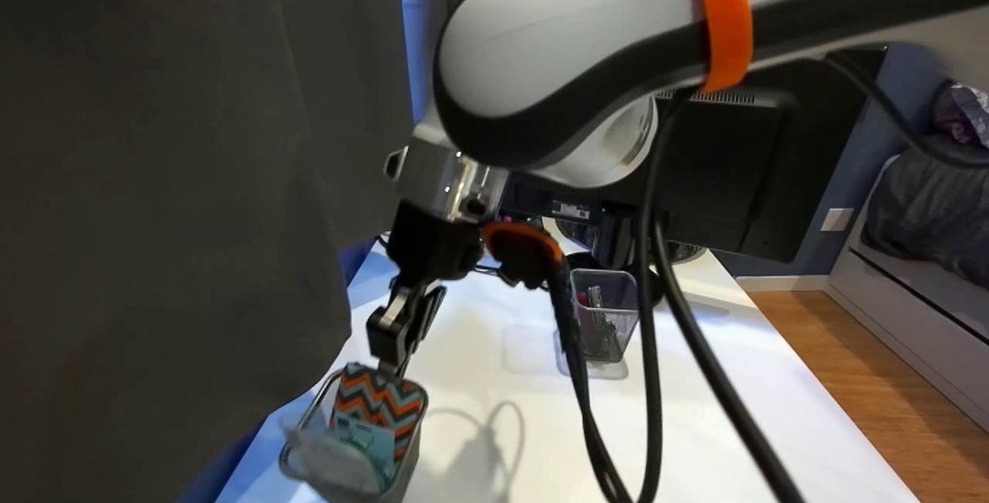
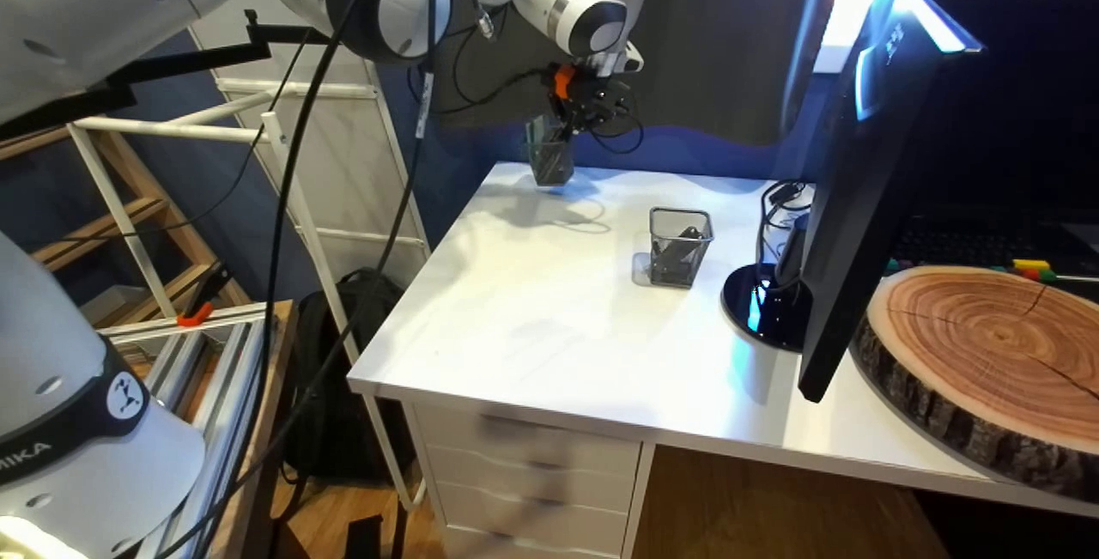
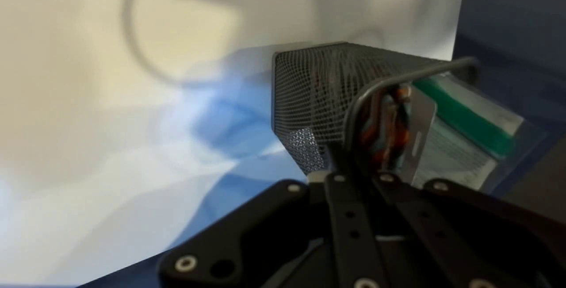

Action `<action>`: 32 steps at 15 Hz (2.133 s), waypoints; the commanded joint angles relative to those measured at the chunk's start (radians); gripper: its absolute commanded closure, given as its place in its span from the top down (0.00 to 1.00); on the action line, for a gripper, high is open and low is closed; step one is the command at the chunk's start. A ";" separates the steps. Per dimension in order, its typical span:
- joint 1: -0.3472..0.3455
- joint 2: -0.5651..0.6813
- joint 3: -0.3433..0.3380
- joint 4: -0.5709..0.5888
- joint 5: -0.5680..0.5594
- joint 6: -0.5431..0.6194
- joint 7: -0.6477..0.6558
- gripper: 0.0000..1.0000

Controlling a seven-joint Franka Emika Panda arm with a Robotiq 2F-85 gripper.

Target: Move the basket on the left forwards.

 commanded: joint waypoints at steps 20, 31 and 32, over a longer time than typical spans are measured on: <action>-0.250 -0.495 0.012 -0.738 0.239 0.301 0.216 0.01; -0.284 -0.707 0.013 -1.252 0.401 0.722 0.475 0.01; -0.285 -0.740 0.012 -1.306 0.411 0.773 0.505 0.01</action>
